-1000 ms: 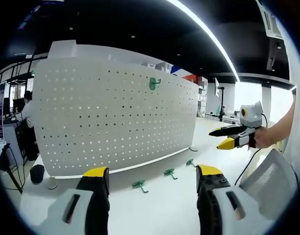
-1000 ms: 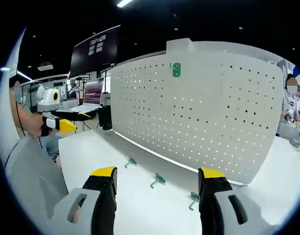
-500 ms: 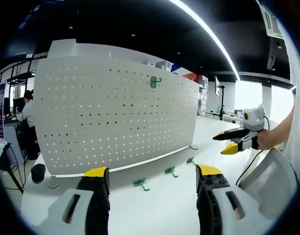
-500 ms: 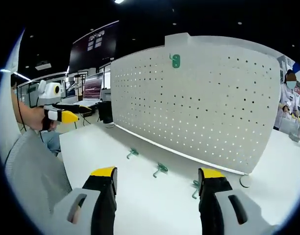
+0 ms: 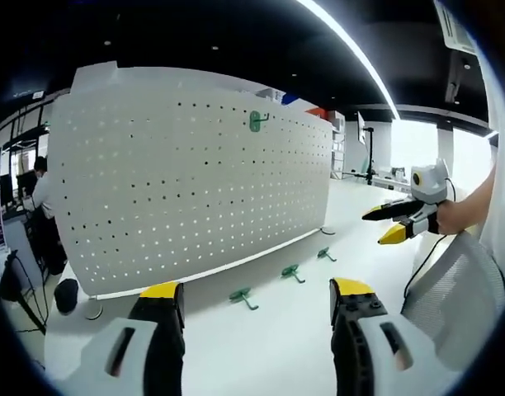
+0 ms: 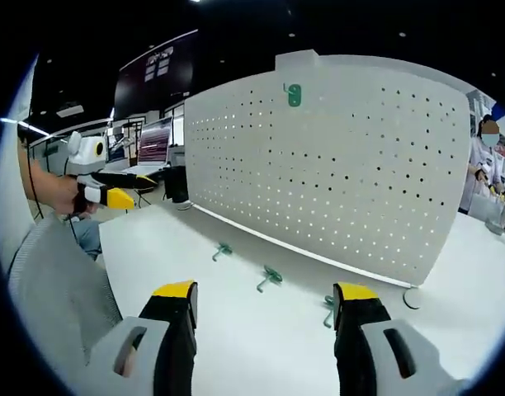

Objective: Insert the hook assembly into the mounting plate slot until the hook locks in place.

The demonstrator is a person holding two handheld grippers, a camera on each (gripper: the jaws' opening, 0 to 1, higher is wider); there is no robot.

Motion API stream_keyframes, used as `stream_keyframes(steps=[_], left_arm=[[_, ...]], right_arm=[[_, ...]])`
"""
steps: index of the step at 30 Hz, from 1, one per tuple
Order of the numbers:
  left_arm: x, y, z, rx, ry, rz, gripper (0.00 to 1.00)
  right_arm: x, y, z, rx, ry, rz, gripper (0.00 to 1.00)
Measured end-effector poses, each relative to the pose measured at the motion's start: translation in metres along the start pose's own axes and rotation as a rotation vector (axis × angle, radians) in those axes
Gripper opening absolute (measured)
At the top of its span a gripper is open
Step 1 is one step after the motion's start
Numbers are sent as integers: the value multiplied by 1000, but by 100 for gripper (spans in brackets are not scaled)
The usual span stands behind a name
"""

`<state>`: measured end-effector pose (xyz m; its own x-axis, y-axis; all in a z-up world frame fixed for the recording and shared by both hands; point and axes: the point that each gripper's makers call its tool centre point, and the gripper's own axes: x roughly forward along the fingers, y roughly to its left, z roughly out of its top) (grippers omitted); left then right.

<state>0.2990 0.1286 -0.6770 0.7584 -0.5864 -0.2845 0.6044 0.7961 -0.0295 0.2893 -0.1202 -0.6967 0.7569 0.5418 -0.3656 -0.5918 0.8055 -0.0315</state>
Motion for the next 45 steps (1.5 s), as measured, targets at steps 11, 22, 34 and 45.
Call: stream_keyframes(steps=[11,22,34,45], left_arm=[[29,14,-20,110,158,-119,72],[64,25,-29,181,270,-239,70],[90,27,-58,341,432,-383,65],[108,36,-85,436,560,-455,62]], right_arm=[[1,4,-2,8,8,17,64],[1,8,-3,-2,11,32,63],[2,11,-3,-3,13,41,63],[2,12,-3,-4,13,47,63]])
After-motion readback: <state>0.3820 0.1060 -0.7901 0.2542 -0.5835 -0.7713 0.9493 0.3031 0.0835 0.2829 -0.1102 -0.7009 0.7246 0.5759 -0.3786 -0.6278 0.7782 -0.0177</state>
